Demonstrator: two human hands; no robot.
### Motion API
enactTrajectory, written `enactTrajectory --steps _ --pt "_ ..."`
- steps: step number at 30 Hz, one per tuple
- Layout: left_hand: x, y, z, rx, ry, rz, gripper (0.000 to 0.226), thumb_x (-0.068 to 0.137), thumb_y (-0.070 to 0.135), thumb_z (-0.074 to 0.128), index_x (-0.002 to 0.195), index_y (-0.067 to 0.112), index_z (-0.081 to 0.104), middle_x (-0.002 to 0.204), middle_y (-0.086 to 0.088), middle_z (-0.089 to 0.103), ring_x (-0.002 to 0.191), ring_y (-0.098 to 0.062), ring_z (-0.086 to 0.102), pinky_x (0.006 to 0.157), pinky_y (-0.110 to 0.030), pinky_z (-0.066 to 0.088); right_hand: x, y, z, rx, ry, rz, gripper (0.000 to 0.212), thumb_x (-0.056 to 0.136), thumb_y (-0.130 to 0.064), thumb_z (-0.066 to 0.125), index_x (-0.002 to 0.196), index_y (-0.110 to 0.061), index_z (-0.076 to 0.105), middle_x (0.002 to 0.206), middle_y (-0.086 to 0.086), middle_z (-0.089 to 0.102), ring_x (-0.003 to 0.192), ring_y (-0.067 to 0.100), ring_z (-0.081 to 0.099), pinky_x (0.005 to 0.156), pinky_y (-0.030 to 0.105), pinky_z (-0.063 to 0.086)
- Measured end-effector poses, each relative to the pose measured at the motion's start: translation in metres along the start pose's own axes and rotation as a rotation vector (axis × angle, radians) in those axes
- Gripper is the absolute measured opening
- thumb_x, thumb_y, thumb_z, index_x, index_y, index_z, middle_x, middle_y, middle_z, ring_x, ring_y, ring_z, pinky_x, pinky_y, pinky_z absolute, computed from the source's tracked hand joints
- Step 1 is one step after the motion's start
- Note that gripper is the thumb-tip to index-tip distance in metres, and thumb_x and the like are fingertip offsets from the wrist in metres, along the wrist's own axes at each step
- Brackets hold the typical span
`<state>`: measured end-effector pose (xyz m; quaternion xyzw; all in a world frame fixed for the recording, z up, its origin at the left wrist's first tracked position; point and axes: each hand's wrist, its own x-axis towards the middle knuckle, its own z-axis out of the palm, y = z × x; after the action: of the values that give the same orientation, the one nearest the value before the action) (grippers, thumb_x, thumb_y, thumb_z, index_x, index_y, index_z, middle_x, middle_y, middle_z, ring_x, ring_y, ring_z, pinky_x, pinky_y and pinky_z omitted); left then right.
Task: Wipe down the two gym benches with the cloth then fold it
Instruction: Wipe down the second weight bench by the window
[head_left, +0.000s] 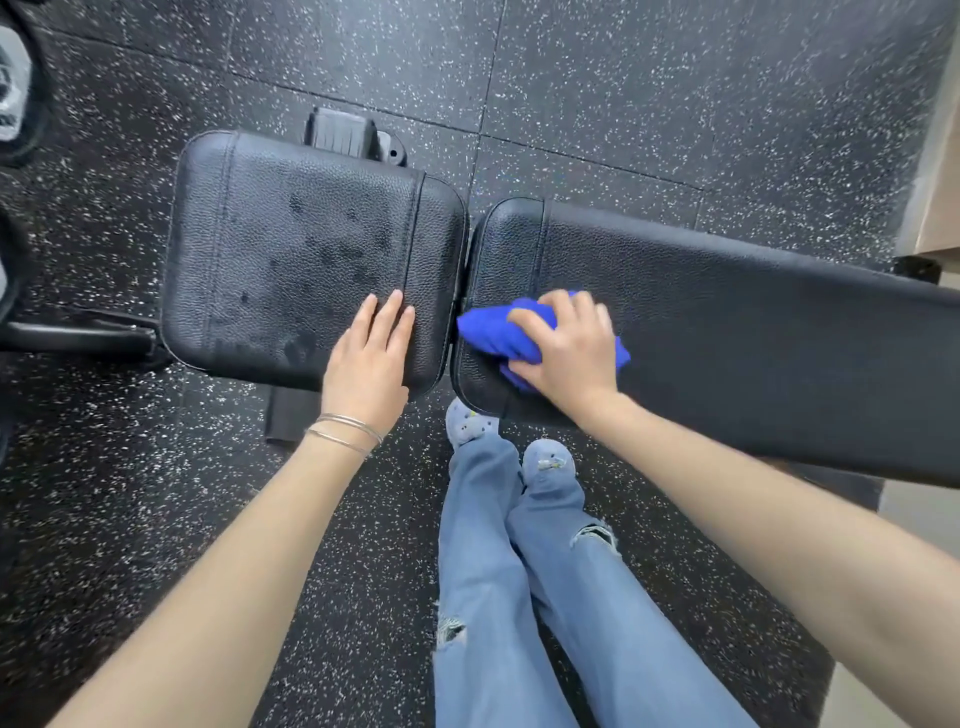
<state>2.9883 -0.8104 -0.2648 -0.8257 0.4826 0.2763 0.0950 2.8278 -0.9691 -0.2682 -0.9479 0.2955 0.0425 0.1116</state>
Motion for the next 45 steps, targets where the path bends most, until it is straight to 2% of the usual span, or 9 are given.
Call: enactTrajectory --steps 7,9,15,23,26,29,34,41,45 --pt "0.0 0.023 0.003 -0.006 0.004 -0.105 0.086 0.085 0.023 0.062 0.148 0.006 0.006 0.159 -0.009 -0.002 0.146 -0.029 0.0 0.119 -0.037 0.015 -0.017 0.022 0.002 -0.143 -0.156 -0.546 0.047 0.05 -0.049 0.08 0.091 -0.028 0.069 0.088 0.007 0.066 0.07 0.027 0.058 0.061 0.032 0.044" --pt "0.0 0.03 0.003 -0.037 0.009 -0.132 0.085 0.085 0.022 0.062 0.148 0.005 0.007 0.159 -0.011 -0.002 0.146 -0.031 0.0 0.118 -0.037 0.015 0.014 0.035 -0.007 -0.192 -0.124 -0.392 0.051 0.052 -0.045 0.08 0.098 -0.027 0.068 0.095 0.011 0.065 0.081 0.03 0.059 0.067 0.034 0.045" --pt "-0.008 0.044 0.006 -0.074 -0.016 -0.176 0.085 0.086 0.026 0.063 0.148 0.005 0.009 0.158 -0.014 0.002 0.146 -0.032 0.003 0.117 -0.039 0.018 0.102 0.066 -0.026 0.144 -0.041 0.598 0.044 0.085 -0.042 0.058 0.126 -0.029 0.047 0.131 0.012 0.044 0.12 0.036 0.04 0.097 0.046 0.035" --pt "-0.014 0.077 0.011 -0.097 -0.004 -0.137 0.065 0.088 0.013 0.051 0.147 0.008 0.022 0.158 -0.011 0.012 0.144 -0.031 0.011 0.117 -0.042 0.018 -0.045 0.032 -0.002 -0.078 -0.117 -0.151 0.049 0.058 -0.043 0.08 0.102 -0.027 0.067 0.105 0.012 0.064 0.085 0.033 0.058 0.071 0.038 0.046" --pt "-0.015 0.087 0.013 -0.075 -0.018 -0.095 0.068 0.087 0.012 0.052 0.147 0.009 0.021 0.157 -0.01 0.015 0.144 -0.03 0.013 0.117 -0.041 0.02 -0.084 0.065 0.001 -0.146 -0.102 -0.501 0.025 0.063 -0.036 0.073 0.086 -0.028 0.068 0.089 0.007 0.068 0.067 0.028 0.058 0.059 0.032 0.045" --pt "-0.019 0.095 0.016 -0.086 -0.032 -0.081 0.071 0.086 0.01 0.054 0.147 0.005 0.019 0.157 -0.01 0.018 0.143 -0.031 0.018 0.116 -0.04 0.022 -0.113 0.116 0.003 -0.178 -0.051 -0.562 0.012 0.071 -0.027 0.066 0.083 -0.028 0.066 0.089 0.008 0.067 0.066 0.028 0.056 0.056 0.034 0.043" --pt "-0.02 0.104 0.019 -0.103 -0.052 -0.12 0.074 0.084 0.007 0.055 0.147 0.004 0.016 0.157 -0.011 0.014 0.141 -0.03 0.022 0.111 -0.041 0.028 -0.162 0.196 -0.005 -0.144 -0.002 -0.111 0.043 0.05 -0.029 0.086 0.091 -0.022 0.073 0.094 0.014 0.067 0.069 0.034 0.057 0.057 0.037 0.047" --pt "-0.018 0.105 0.024 -0.068 -0.033 -0.109 0.072 0.086 0.008 0.052 0.147 0.002 0.014 0.158 -0.014 0.012 0.141 -0.03 0.022 0.113 -0.039 0.026 -0.089 0.176 -0.019 0.259 0.177 1.144 0.041 0.083 -0.039 0.055 0.121 -0.024 0.049 0.121 0.016 0.049 0.105 0.038 0.047 0.084 0.042 0.042" --pt "-0.019 0.101 0.027 -0.083 -0.029 -0.077 0.076 0.084 0.007 0.054 0.148 0.003 0.013 0.158 -0.013 0.011 0.14 -0.031 0.023 0.111 -0.04 0.028 -0.043 0.123 -0.015 0.252 0.114 1.062 0.044 0.083 -0.042 0.057 0.122 -0.025 0.048 0.119 0.017 0.049 0.104 0.037 0.048 0.082 0.041 0.043"
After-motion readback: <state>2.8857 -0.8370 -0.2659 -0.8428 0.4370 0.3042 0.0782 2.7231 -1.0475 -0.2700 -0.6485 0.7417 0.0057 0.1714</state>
